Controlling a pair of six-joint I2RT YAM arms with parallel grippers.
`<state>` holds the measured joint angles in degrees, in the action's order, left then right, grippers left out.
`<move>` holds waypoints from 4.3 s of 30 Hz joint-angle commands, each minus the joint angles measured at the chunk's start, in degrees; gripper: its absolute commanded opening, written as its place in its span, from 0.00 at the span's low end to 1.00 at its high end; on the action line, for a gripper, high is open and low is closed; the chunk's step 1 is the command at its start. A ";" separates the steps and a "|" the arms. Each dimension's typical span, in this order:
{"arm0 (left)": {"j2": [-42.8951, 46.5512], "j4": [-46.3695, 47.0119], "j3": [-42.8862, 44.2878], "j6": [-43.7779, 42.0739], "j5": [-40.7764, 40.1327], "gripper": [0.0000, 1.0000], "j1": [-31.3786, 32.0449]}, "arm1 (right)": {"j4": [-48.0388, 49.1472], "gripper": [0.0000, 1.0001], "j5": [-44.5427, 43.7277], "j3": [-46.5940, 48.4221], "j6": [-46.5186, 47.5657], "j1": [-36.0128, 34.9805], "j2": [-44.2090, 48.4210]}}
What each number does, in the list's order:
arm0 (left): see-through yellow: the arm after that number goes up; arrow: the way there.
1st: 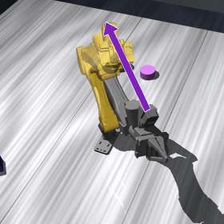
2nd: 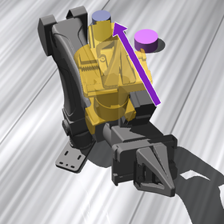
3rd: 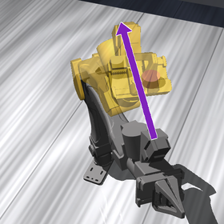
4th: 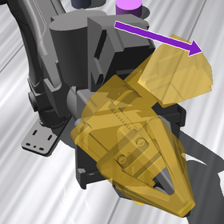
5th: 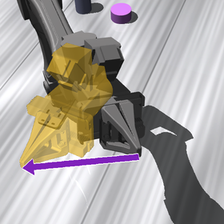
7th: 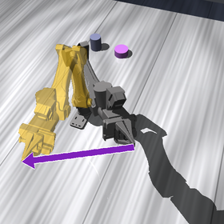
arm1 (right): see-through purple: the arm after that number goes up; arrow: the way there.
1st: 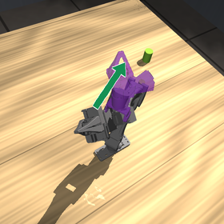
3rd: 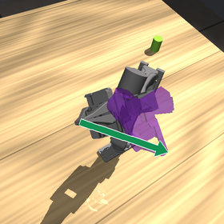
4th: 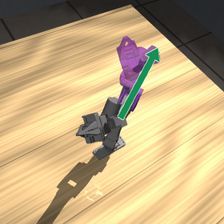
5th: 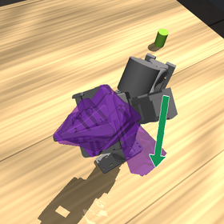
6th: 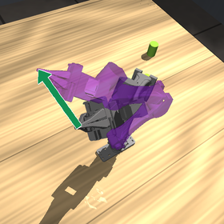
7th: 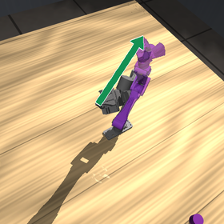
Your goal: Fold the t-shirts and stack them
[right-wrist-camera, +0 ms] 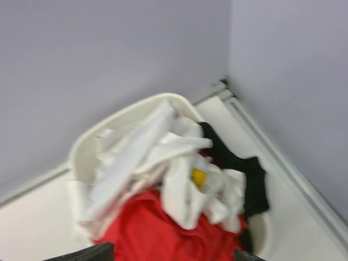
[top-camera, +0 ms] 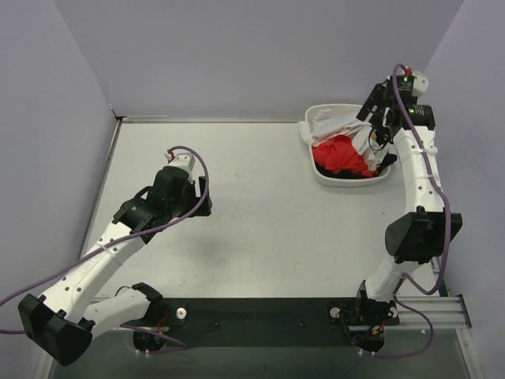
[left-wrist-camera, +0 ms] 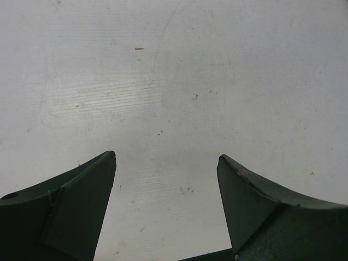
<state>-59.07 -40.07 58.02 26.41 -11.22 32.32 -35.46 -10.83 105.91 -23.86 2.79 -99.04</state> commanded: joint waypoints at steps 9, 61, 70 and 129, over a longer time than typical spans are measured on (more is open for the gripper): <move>-3.33 2.46 3.24 2.41 -2.49 0.85 0.29 | -0.40 0.84 21.99 29.97 -7.51 -2.08 -27.24; -2.46 1.93 2.89 1.80 -6.53 0.84 0.20 | 9.45 0.00 16.03 20.68 5.22 -26.59 0.24; 0.79 -0.35 5.35 2.41 -7.06 0.84 0.29 | 11.91 0.38 11.10 -14.57 0.57 -39.25 11.16; -0.34 -1.68 5.70 0.92 -8.55 0.84 0.29 | 6.37 0.00 1.06 -2.29 8.47 -10.71 -26.90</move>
<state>-59.11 -42.00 60.90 28.01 -19.25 32.32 -25.12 -8.58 102.41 -13.91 -11.92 -125.05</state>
